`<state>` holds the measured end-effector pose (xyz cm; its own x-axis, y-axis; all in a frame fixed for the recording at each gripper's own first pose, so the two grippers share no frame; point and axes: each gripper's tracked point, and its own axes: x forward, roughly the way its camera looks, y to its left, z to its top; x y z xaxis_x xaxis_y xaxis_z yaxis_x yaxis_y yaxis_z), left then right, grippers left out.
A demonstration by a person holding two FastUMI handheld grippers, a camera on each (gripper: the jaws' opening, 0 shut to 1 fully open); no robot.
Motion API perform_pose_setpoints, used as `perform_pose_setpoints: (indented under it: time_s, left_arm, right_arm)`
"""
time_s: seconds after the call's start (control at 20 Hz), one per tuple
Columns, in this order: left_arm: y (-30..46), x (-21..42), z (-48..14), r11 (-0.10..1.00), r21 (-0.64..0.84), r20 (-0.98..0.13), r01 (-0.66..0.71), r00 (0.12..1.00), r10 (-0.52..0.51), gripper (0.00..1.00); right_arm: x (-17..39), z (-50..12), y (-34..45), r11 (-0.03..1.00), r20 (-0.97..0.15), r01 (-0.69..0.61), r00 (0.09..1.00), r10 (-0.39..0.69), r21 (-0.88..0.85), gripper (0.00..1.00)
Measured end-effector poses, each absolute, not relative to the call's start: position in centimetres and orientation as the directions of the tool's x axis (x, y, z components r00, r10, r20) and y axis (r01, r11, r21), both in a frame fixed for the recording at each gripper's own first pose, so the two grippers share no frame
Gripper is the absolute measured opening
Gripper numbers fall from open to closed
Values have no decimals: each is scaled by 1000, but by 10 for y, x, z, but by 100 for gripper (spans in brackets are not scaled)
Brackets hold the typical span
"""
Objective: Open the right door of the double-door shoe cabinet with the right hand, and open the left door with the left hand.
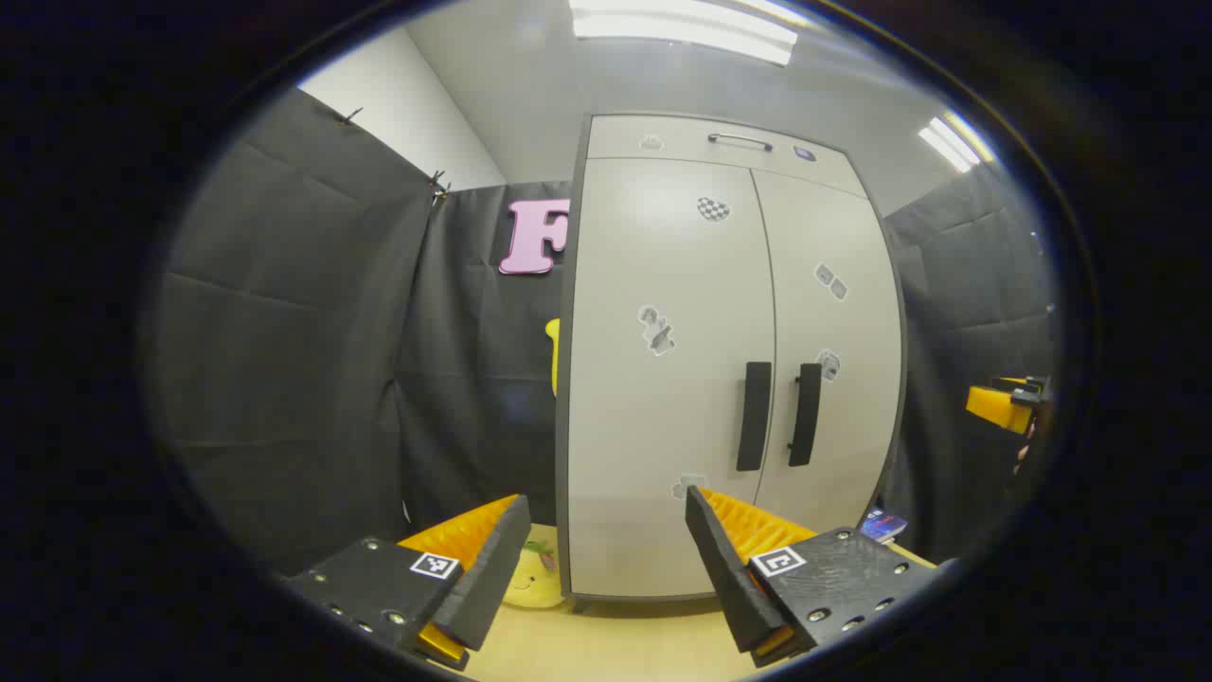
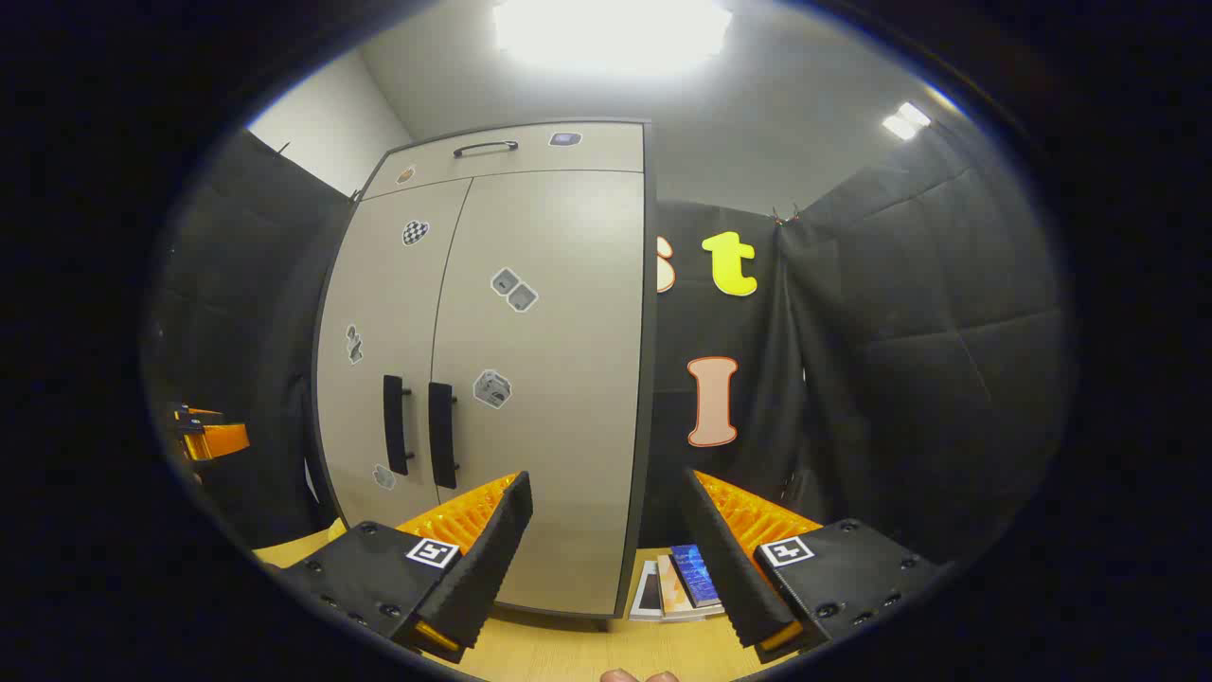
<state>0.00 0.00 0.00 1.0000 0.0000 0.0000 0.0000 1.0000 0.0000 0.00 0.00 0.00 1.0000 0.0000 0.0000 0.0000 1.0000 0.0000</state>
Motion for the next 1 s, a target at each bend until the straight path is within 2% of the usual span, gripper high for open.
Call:
perform_pose_setpoints:
  time_s: [0.3,0.75,0.8,0.85,1.0]
  left_arm:
    - [-3,3,-4,1000,-2,-8,2,1000,-2,95]
    - [4,-1,-4,1000,-26,5,-3,1000,3,95]
    - [3,0,-4,1000,-26,5,-1,1000,1,95]
    - [4,-1,-3,1000,-26,6,1,1000,0,95]
    - [4,-2,-8,1000,-28,-1,9,1000,-9,95]
  right_arm:
    - [1,-1,4,1000,-11,-14,1000,14,-19,99]
    - [5,-6,10,998,-37,-40,998,41,50,99]
    - [9,-5,15,997,-39,-44,998,46,58,96]
    - [11,-4,19,997,-41,-48,998,51,65,99]
    - [17,0,30,993,-52,-70,996,75,94,99]
